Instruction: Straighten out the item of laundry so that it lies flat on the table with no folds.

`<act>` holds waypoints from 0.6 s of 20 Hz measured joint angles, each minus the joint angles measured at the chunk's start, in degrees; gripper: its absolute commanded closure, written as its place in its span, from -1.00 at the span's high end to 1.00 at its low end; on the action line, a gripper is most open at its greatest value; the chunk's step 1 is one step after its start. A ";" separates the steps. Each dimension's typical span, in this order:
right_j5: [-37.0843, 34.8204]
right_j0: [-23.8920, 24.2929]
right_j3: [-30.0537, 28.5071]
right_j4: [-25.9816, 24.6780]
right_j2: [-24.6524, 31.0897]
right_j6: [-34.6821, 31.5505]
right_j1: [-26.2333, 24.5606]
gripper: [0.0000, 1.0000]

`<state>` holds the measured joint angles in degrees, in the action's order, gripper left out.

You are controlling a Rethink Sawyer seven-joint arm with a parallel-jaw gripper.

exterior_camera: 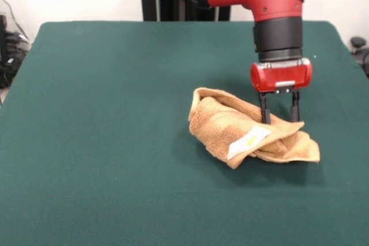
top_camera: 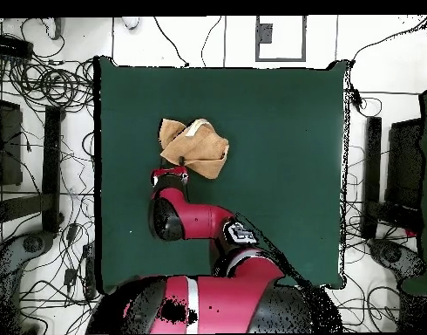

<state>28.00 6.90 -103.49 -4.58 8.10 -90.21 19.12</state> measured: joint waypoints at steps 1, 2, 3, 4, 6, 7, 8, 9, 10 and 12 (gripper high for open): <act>0.13 0.24 -0.01 -0.39 0.18 0.00 -0.01 1.00; 0.22 0.45 -0.01 -0.64 0.34 0.00 -0.01 1.00; 0.39 0.90 0.00 -1.07 0.68 0.00 -0.04 1.00; 0.51 1.33 -0.01 -1.56 1.01 0.00 -0.07 1.00; 0.54 1.96 0.00 -2.21 1.56 0.00 -0.11 1.00; 0.54 2.29 -0.01 -2.46 1.89 0.00 -0.14 1.00; 0.54 2.55 0.00 -2.54 2.14 0.00 -0.14 1.00; 0.54 2.81 0.00 -2.62 2.39 0.00 -0.15 1.00; 0.54 2.87 0.00 -2.62 2.45 0.00 -0.16 1.00; 0.54 2.92 0.00 -2.62 2.49 0.00 -0.17 1.00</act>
<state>28.54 9.83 -103.49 -7.20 10.59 -90.21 18.95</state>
